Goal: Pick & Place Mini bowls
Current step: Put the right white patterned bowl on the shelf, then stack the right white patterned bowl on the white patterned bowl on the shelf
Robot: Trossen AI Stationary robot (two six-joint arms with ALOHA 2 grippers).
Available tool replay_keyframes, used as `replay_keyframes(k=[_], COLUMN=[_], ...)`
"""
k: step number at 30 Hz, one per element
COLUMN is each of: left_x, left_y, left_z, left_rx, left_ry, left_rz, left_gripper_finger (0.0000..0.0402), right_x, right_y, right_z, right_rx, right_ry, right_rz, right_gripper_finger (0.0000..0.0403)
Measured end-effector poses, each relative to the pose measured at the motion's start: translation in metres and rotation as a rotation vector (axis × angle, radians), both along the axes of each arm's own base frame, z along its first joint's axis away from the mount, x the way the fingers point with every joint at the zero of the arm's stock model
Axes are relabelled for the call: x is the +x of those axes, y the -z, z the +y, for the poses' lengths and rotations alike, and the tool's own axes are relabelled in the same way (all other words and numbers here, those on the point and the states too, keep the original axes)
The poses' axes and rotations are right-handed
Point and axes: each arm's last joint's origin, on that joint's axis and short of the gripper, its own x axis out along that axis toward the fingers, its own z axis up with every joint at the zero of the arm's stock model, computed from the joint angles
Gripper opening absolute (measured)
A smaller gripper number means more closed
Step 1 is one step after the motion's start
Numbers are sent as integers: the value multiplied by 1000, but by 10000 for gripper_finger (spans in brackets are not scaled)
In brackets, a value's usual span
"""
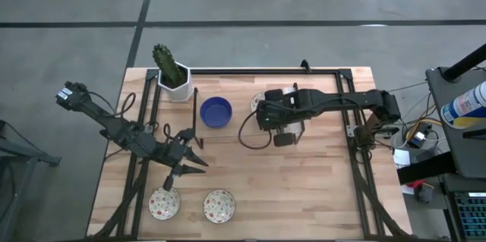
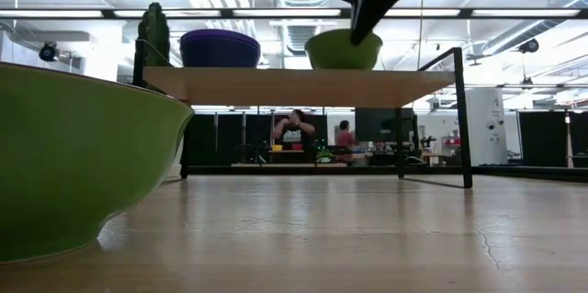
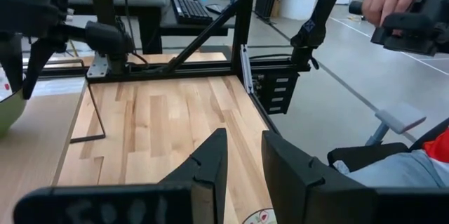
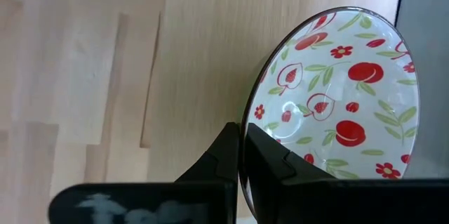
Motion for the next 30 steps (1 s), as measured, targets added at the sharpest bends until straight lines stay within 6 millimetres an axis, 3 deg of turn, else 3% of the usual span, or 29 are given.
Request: replay_keyframes(k=[9,23,30], left_x=[0,0,0], left_y=[0,0,0], left_z=[0,0,0], left_rx=[-1,-2,-2], left_ry=[0,-1,0], left_rz=[0,0,0], left_gripper_finger=[83,83,83], right_x=[-1,-4,-3], right_y=[11,7,7], right_z=[-3,-3,-2], right_rx=[-10,8,22], right_ry=[7,19,45], right_rz=[14,-9,-19], right_gripper_finger=[11,13,57])
